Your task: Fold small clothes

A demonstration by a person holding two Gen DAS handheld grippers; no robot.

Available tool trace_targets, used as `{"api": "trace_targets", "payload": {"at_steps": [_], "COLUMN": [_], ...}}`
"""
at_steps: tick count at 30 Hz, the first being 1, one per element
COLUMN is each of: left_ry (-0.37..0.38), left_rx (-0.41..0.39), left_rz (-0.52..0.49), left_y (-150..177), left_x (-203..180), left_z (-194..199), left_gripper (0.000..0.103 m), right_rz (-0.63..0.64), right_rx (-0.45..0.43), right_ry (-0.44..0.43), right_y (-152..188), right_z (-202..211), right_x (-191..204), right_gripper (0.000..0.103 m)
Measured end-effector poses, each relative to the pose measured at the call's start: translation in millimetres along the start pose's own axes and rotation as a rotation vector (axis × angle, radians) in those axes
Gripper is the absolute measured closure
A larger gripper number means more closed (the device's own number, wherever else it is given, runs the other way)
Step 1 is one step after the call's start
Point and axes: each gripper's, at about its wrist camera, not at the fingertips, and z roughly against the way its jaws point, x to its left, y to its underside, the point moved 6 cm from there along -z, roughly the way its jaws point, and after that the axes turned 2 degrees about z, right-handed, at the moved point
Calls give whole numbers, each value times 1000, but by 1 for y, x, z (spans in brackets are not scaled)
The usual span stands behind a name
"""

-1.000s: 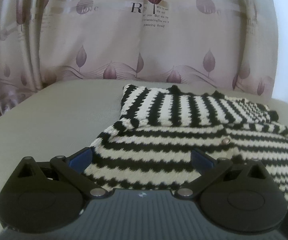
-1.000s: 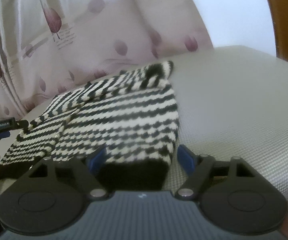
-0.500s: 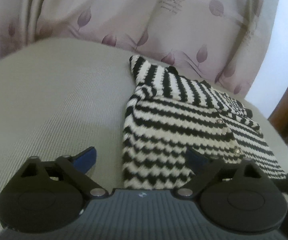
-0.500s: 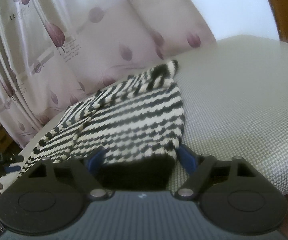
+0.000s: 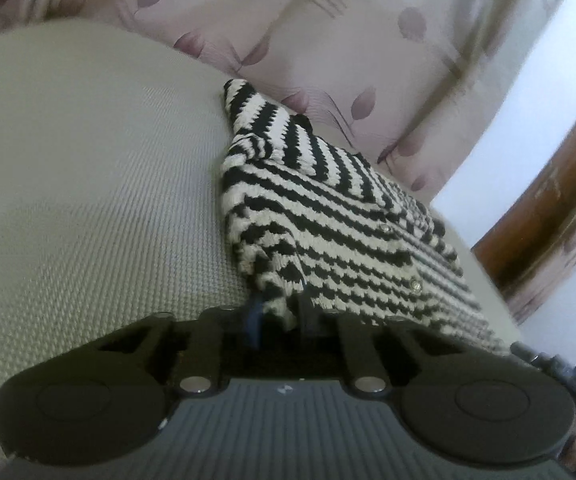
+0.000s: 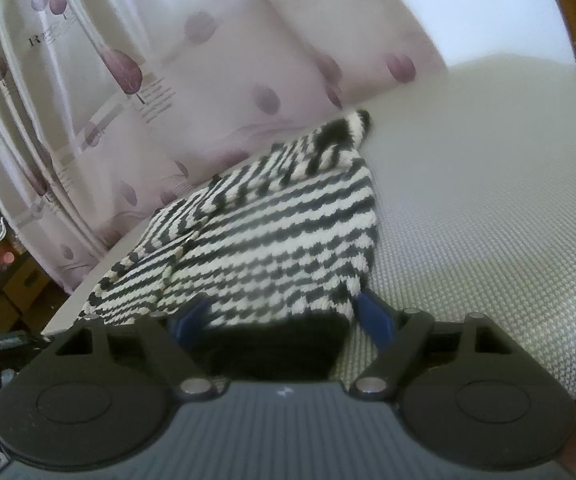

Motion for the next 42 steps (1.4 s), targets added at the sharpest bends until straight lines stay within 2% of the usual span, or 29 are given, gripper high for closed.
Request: {"api": "trace_targets", "payload": {"at_steps": [2, 3, 5, 6, 8, 10, 11, 13, 16, 19, 21, 23, 24, 25, 27, 30, 32, 33, 34, 35, 36, 37, 42], "left_ry": [26, 28, 24, 33, 49, 85, 102, 134, 153, 166, 164, 147, 112, 89, 108, 97, 87, 87, 96, 108, 121, 133, 148], "left_rx": [-2, -3, -2, 5, 21, 46, 63, 100, 139, 142, 130, 129, 138, 134, 119, 114, 106, 101, 113, 119, 119, 118, 169], "left_rz": [53, 51, 35, 33, 36, 18, 9, -6, -47, -52, -28, -11, -10, -4, 27, 20, 32, 30, 21, 16, 22, 24, -54], "left_y": [-1, 0, -1, -2, -6, -9, -10, -13, -12, -12, -14, -15, -14, -13, -11, -10, -12, -13, -13, -14, -16, -16, -14], "left_x": [6, 6, 3, 3, 3, 1, -1, -5, -11, -13, -11, -8, -4, 1, 5, 3, 4, 4, 3, 2, 2, 1, -4], "left_z": [1, 2, 2, 2, 2, 3, 4, 5, 2, -2, -5, -8, -11, -12, -10, -8, -7, -4, -3, 0, 3, 5, 6], "left_gripper": [87, 87, 86, 83, 72, 47, 41, 21, 14, 18, 24, 51, 90, 90, 90, 90, 84, 80, 66, 58, 43, 34, 34], "right_rz": [1, -10, -42, -59, -107, -198, -227, -254, -283, -302, -251, -214, -210, -199, -161, -177, -193, -201, -201, -202, -216, -229, -220], "right_rx": [10, 19, 23, 33, 47, 79, 87, 142, 201, 203, 203, 192, 184, 183, 175, 158, 149, 147, 149, 151, 151, 153, 172], "right_ry": [28, 34, 13, 4, -23, -70, -74, -120, -168, -191, -185, -173, -176, -175, -161, -183, -191, -196, -201, -203, -208, -220, -232], "right_y": [-1, 0, -1, -1, -2, -4, -6, -5, -2, -4, -5, -3, -3, -3, -1, 2, 2, 1, 1, 1, 0, 0, -1], "right_z": [-2, -2, 0, 1, 4, 8, 11, 15, 13, 5, 0, -4, -7, -8, -9, -7, -4, -5, -5, -5, -5, -5, -5], "right_x": [-4, -8, -13, -16, -21, -31, -34, -38, -39, -39, -31, -23, -20, -18, -13, -16, -19, -19, -19, -19, -20, -21, -19], "right_gripper": [57, 72, 75, 80, 80, 80, 80, 76, 76, 76, 76, 77, 77, 77, 83, 85, 85, 85, 85, 85, 85, 84, 83]}}
